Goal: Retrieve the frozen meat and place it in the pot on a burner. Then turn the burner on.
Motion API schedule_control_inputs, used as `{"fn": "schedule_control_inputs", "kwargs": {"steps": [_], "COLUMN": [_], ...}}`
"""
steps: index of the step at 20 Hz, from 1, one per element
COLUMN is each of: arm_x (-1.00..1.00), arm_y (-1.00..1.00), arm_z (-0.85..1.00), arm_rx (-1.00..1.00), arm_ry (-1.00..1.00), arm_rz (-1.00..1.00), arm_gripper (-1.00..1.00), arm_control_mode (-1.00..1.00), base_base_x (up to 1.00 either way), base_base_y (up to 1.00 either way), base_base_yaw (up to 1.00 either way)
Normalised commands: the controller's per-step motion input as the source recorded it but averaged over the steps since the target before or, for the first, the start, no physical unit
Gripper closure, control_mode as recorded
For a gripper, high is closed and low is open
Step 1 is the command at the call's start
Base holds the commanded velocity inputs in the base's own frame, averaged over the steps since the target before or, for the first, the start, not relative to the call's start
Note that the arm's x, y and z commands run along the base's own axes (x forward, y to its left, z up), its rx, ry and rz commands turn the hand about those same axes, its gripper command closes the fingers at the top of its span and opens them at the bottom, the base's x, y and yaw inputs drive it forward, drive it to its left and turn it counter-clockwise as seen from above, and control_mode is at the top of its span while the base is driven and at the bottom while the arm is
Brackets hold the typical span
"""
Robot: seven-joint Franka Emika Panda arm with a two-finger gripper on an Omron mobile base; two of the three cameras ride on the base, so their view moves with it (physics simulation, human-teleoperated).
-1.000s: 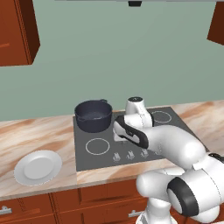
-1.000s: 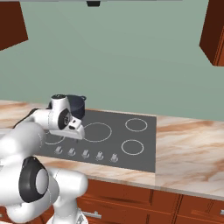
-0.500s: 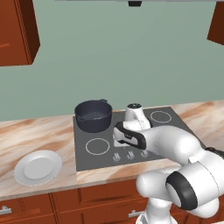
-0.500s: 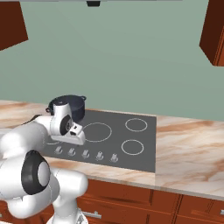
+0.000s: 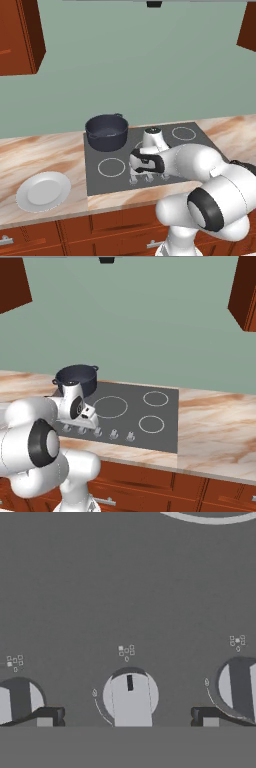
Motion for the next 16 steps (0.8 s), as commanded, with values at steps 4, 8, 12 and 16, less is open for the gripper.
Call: {"fn": "schedule_control_inputs", "kwargs": {"steps": [4, 8, 12, 16], "arm_x": [-0.05, -0.05, 0.00, 0.00], "arm_y": [0.00, 0.00, 0.00, 0.00], "arm_z": [-0.36, -0.30, -0.11, -0.04], "arm_rx": [0.00, 0.00, 0.01, 0.00], "arm_ry": [0.00, 0.00, 0.00, 0.00], "arm_rz": [0.00, 0.00, 0.00, 0.00], "arm_gripper": [-1.00, -1.00, 1.00, 1.00], "arm_control_mode": [-1.00, -1.00, -1.00, -1.00], "base_base_x": [0.00, 0.00, 0.00, 0.00], "base_base_y": [0.00, 0.00, 0.00, 0.00], "base_base_yaw": [0.00, 0.00, 0.00, 0.00]}}
